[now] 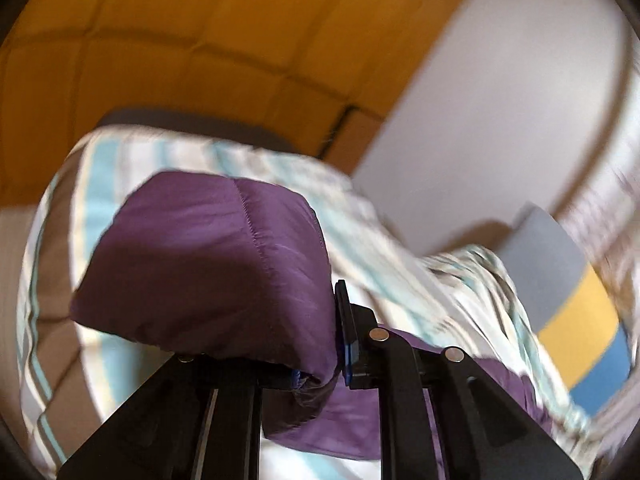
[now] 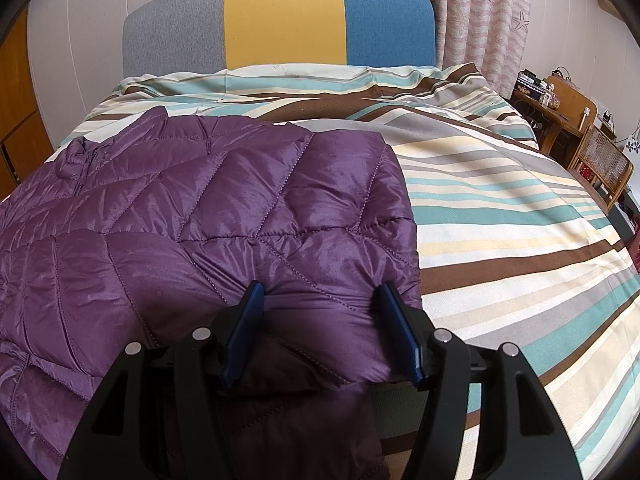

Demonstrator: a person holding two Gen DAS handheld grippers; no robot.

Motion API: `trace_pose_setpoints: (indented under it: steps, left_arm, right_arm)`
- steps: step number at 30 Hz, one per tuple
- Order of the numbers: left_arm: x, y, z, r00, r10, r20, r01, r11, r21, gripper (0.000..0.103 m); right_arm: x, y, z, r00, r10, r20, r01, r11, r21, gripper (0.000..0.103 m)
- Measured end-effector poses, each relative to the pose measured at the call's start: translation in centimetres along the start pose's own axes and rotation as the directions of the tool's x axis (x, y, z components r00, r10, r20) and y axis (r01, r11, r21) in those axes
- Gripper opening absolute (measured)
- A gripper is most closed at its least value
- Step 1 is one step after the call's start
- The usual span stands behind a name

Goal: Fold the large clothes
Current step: 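Grasp the other sleeve cuff with the left tool and lift it, then fold the held sleeve across the jacket front and release it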

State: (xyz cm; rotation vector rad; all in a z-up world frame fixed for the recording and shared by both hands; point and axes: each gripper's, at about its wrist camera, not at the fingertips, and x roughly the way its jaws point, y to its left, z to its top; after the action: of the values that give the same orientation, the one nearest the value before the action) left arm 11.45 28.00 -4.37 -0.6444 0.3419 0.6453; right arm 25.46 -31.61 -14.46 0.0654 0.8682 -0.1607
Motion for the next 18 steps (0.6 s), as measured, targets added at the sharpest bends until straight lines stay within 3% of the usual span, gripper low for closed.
trace_pose_setpoints:
  steps: [3, 7, 14, 18]
  left_arm:
    - [-1.6, -5.0, -1.5, 0.995, -0.101, 0.016, 0.098, 0.983, 0.153, 0.015]
    - [-2.4, -9.9, -3.9, 0.98, -0.197, -0.033, 0.199, 0.942, 0.269, 0.015]
    - [-2.4, -15.8, -8.5, 0.95, -0.275, -0.145, 0.31, 0.866, 0.391, 0.015]
    - [-2.8, -19.0, -11.6, 0.931, -0.304, -0.203, 0.364, 0.808, 0.462, 0.015]
  right_arm:
    - [0.0, 0.0, 0.0, 1.0, 0.001, 0.0, -0.001, 1.0, 0.0, 0.06]
    - [0.0, 0.0, 0.0, 1.0, 0.003, 0.0, -0.003, 1.0, 0.002, 0.06]
    - [0.0, 0.0, 0.0, 1.0, 0.004, 0.0, -0.004, 1.0, 0.003, 0.061]
    - [0.0, 0.1, 0.1, 1.0, 0.009, 0.0, -0.009, 1.0, 0.006, 0.061]
